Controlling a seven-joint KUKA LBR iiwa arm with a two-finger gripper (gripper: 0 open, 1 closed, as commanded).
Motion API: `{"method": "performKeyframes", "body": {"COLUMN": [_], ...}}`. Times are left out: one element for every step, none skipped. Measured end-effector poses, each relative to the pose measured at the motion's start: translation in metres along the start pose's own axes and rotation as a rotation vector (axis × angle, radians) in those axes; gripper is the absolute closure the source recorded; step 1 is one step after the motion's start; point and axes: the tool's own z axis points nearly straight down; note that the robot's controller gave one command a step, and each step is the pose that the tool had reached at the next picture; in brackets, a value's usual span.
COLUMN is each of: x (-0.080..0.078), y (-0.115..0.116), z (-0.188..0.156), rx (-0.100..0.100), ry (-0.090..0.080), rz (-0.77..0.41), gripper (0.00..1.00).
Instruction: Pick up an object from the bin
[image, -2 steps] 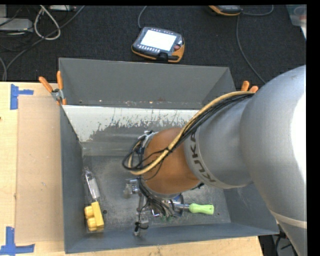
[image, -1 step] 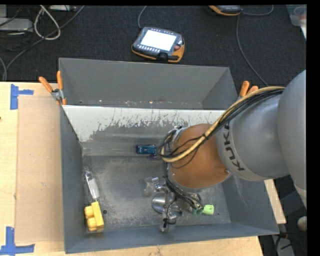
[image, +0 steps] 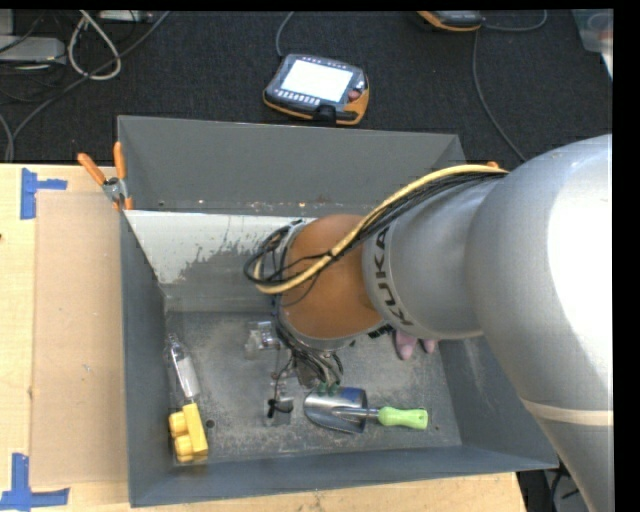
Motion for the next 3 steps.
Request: {"method": "performKeyframes", "body": {"x": [0.005, 0.001, 0.078], "y": [0.000, -0.019, -0.073], "z": [0.004, 0.004, -0.003], "rx": [-0.006, -0.001, 0.001], "ry": [-0.004, -0.002, -0.013], "rz": [-0.021, -0.135, -0.178], "gripper": [0.00, 0.00, 0.00]}}
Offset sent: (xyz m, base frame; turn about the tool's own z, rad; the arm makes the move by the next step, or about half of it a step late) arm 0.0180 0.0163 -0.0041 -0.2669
